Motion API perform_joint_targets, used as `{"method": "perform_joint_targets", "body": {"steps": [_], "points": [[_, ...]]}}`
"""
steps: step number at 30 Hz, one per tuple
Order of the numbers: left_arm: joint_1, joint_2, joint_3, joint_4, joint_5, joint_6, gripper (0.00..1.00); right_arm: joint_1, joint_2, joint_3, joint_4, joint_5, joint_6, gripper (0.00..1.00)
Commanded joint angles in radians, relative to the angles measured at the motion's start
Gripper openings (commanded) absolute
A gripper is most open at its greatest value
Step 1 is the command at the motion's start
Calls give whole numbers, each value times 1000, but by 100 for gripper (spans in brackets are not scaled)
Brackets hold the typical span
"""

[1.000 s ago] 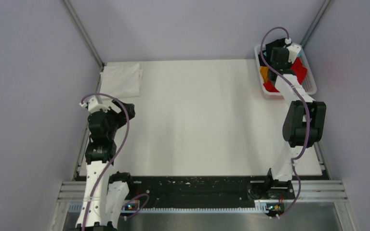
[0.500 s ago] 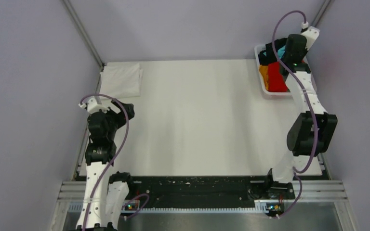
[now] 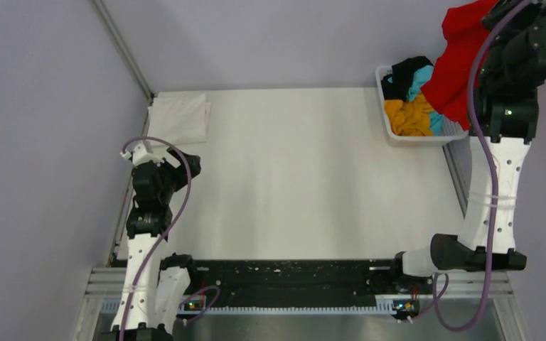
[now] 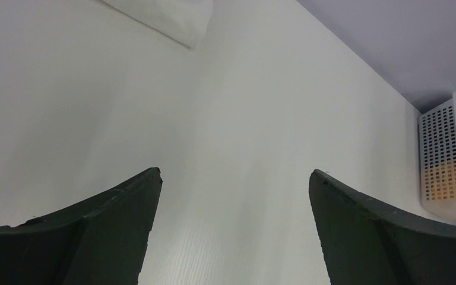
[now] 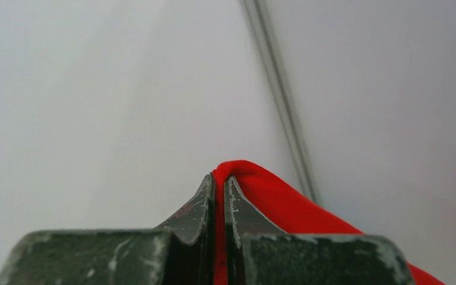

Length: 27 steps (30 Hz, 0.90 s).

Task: Fold and stack the t-shirts
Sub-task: Grab crumpled tshirt from bin with the right arm, then move the tshirt to the center of the board

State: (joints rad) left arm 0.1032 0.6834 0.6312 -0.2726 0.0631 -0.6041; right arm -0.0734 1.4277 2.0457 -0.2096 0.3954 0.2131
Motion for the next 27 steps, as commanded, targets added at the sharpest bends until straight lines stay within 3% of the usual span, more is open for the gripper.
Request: {"method": "perform_joint_targets", "body": {"steps": [1, 5, 7, 12, 17, 19, 23, 25, 27], "points": [[1, -2, 44, 3, 44, -2, 99, -6, -24, 87, -29, -299, 112, 0], [1, -14, 39, -1, 65, -6, 99, 6, -9, 97, -61, -686, 248, 0], [1, -21, 40, -9, 68, -9, 99, 60, -8, 64, -63, -773, 264, 0], [1, -31, 50, -51, 57, -16, 99, 312, 2, -18, -64, -805, 193, 0], [1, -18, 92, -156, -37, -25, 99, 381, -5, -77, -88, -848, 179, 0], [1, -17, 103, -181, -52, -30, 99, 379, -52, -177, -89, -843, 164, 0], [1, -16, 95, -186, -48, -61, 99, 380, -187, -568, -94, -712, 148, 0], [1, -10, 83, -186, -41, -68, 99, 380, -239, -785, -69, -617, 162, 34], [1, 1, 67, -184, -26, -75, 99, 380, -238, -942, -93, -485, 180, 78]]}}
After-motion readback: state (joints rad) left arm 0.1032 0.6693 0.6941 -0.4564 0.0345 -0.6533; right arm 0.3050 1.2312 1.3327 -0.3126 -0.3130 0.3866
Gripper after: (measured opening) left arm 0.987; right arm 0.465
